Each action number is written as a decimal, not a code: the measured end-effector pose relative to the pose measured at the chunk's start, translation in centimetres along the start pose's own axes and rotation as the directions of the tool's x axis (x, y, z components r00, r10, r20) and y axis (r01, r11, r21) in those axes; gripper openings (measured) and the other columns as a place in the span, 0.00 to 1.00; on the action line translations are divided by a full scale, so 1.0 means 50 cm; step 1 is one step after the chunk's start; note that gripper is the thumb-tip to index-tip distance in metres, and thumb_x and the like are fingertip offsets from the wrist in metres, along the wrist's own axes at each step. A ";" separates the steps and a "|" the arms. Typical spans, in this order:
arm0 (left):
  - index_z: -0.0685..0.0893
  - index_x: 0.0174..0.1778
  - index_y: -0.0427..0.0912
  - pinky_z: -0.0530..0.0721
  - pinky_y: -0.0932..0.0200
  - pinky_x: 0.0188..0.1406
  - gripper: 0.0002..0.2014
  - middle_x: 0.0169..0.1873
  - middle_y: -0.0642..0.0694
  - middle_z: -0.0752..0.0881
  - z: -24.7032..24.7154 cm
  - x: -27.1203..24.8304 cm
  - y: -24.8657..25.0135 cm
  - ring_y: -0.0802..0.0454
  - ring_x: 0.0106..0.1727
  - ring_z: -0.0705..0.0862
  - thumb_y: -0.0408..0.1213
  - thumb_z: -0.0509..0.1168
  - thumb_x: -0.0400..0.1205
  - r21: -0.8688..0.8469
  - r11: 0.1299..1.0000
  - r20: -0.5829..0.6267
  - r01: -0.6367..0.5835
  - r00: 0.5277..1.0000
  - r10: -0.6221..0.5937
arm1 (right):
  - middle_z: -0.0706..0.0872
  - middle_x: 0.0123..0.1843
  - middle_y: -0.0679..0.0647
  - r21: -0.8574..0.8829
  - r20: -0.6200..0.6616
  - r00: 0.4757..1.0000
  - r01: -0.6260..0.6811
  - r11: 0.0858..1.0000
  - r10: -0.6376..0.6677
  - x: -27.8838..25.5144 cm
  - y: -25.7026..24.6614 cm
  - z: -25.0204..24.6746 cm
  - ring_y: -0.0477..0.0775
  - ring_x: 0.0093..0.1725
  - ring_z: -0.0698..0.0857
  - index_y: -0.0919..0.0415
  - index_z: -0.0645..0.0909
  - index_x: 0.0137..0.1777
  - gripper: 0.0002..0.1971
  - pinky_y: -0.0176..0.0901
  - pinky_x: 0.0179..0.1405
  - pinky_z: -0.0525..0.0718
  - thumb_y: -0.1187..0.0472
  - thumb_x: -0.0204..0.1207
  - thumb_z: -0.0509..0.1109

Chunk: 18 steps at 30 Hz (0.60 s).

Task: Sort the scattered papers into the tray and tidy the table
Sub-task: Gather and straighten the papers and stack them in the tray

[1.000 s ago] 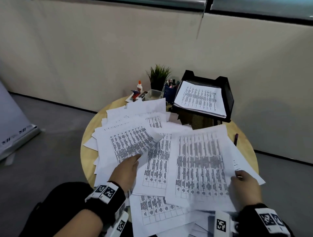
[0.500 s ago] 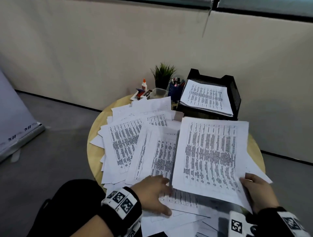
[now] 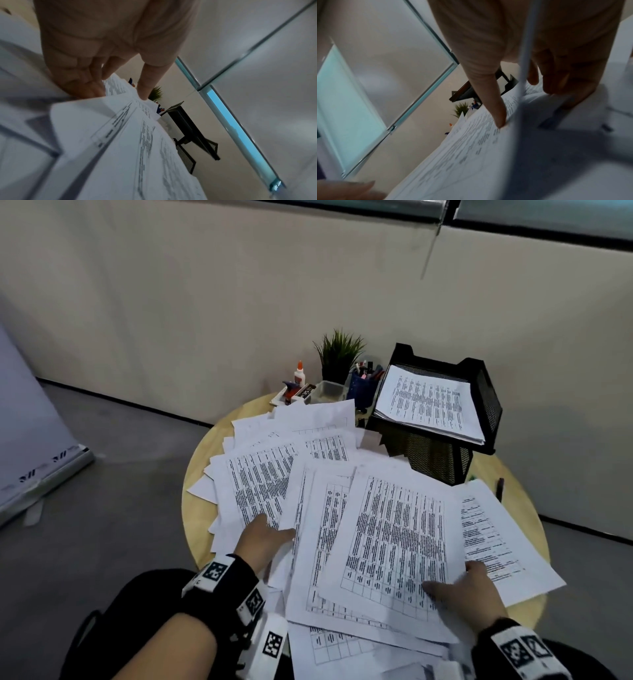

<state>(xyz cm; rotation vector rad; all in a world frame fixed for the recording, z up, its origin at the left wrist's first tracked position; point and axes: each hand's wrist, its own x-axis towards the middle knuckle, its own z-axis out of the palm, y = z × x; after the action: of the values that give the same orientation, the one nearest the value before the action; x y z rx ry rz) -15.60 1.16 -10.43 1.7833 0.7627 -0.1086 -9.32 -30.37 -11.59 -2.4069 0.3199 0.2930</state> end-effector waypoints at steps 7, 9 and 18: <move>0.87 0.44 0.33 0.84 0.39 0.55 0.15 0.47 0.34 0.90 0.016 0.010 -0.015 0.34 0.49 0.88 0.41 0.72 0.69 -0.193 0.981 0.152 0.037 0.988 -0.007 | 0.80 0.47 0.57 -0.024 0.127 0.989 0.082 0.996 -0.079 -0.040 -0.026 0.003 0.57 0.44 0.80 0.67 0.66 0.68 0.35 0.41 0.42 0.74 0.72 0.64 0.79; 0.86 0.43 0.37 0.82 0.49 0.57 0.14 0.46 0.40 0.89 0.023 0.007 -0.020 0.42 0.47 0.87 0.44 0.73 0.71 -0.207 0.976 0.185 0.059 0.982 -0.021 | 0.81 0.47 0.56 0.000 0.159 0.982 0.105 0.994 -0.103 -0.044 -0.024 0.003 0.57 0.42 0.82 0.65 0.67 0.69 0.34 0.42 0.40 0.76 0.73 0.65 0.77; 0.79 0.67 0.35 0.67 0.45 0.77 0.21 0.65 0.40 0.83 0.061 -0.028 -0.016 0.43 0.69 0.79 0.27 0.70 0.77 -0.180 0.978 0.304 0.105 0.952 -0.046 | 0.91 0.49 0.52 0.202 0.199 0.964 0.138 0.970 -0.179 -0.045 -0.012 0.007 0.54 0.49 0.88 0.58 0.78 0.66 0.21 0.50 0.54 0.84 0.71 0.74 0.71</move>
<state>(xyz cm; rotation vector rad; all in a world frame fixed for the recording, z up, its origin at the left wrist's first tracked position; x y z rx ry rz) -16.25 -2.05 -11.58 1.5084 0.6005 -0.3367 -11.29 -29.36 -10.85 -2.1769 0.0509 0.4274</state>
